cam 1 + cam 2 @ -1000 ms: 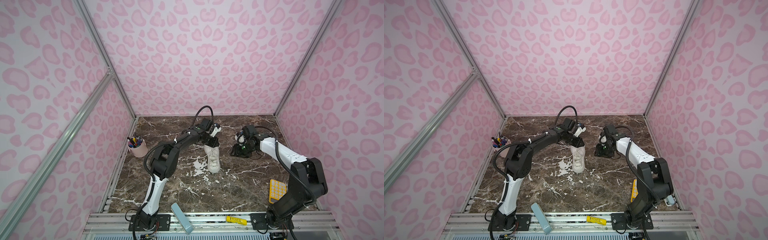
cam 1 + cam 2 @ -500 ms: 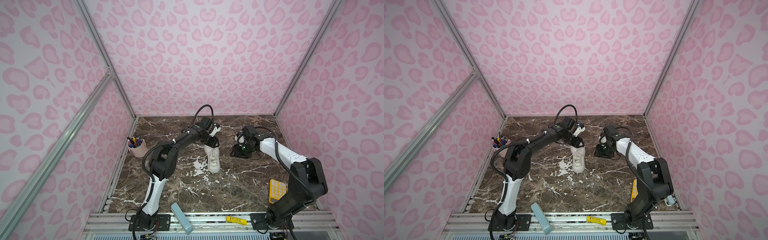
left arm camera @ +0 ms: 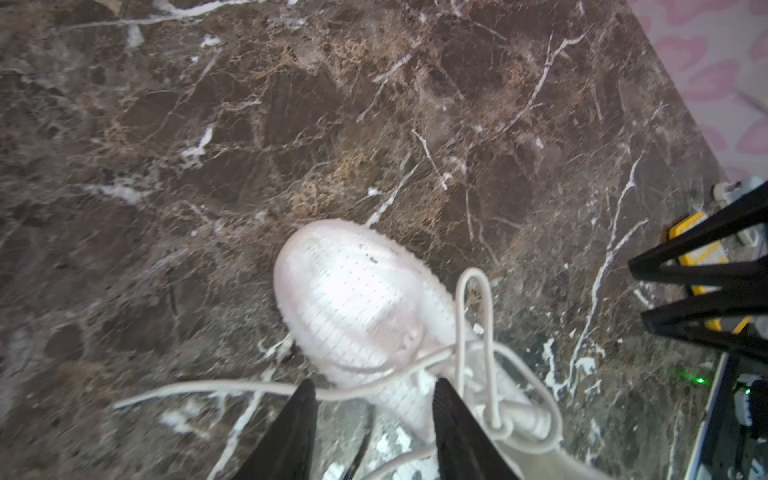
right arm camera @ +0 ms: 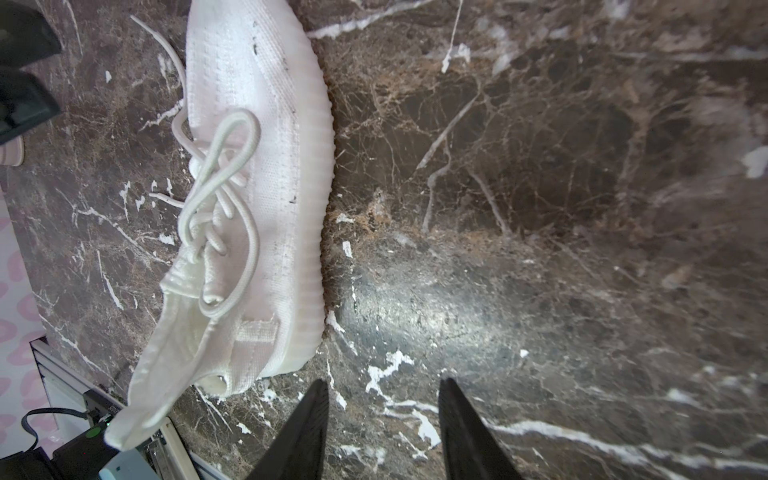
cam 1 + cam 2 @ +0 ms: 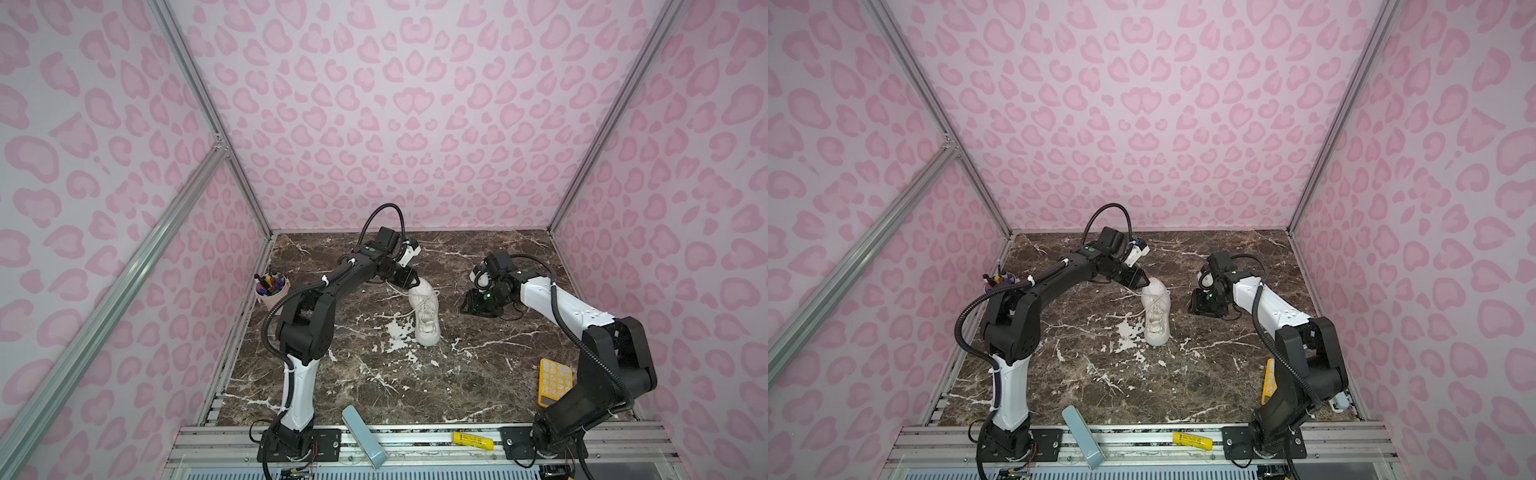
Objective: Tie the shoes
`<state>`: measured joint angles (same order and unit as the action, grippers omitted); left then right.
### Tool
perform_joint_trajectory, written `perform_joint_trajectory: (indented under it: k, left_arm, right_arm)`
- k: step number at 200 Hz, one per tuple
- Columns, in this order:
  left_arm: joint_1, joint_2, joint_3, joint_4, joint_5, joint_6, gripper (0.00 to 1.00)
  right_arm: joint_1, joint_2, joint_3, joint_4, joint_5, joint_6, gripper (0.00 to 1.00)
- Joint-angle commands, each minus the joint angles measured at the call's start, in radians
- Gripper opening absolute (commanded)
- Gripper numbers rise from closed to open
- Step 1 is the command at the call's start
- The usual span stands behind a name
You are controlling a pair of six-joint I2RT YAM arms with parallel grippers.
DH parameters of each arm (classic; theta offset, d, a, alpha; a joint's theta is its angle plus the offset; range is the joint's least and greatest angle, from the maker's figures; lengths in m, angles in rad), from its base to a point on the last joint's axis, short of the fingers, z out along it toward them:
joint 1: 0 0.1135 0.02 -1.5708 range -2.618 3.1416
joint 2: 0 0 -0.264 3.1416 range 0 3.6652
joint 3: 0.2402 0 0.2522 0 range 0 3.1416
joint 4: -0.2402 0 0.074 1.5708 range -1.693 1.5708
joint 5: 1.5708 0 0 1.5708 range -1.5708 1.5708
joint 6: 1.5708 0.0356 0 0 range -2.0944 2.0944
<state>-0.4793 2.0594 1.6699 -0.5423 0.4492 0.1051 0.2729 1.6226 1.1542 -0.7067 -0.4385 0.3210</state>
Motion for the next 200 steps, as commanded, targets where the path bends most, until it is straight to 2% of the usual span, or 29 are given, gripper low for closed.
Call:
perform_joint_trajectory:
  k: [1,32,46,137,200]
  left_arm:
    - [0.013,-0.036,-0.017,-0.026,0.051,0.229,0.47]
    - [0.023,-0.007,0.044,-0.195,0.02,0.472,0.46]
    - [0.024,-0.003,0.034,-0.206,0.024,0.556,0.45]
    - [0.015,0.059,0.01,-0.128,-0.04,0.707,0.43]
    - [-0.007,0.096,0.018,-0.11,-0.047,0.744,0.39]
  right_arm:
    - [0.0,-0.001,-0.006,0.01,-0.01,0.004,0.46]
    - [-0.001,-0.002,-0.007,0.013,-0.013,0.01,0.46]
    - [0.0,-0.003,-0.009,0.014,-0.012,0.01,0.46]
    - [-0.001,-0.003,-0.002,-0.008,-0.011,-0.001,0.46]
    - [-0.001,0.01,0.013,-0.018,-0.014,-0.01,0.46]
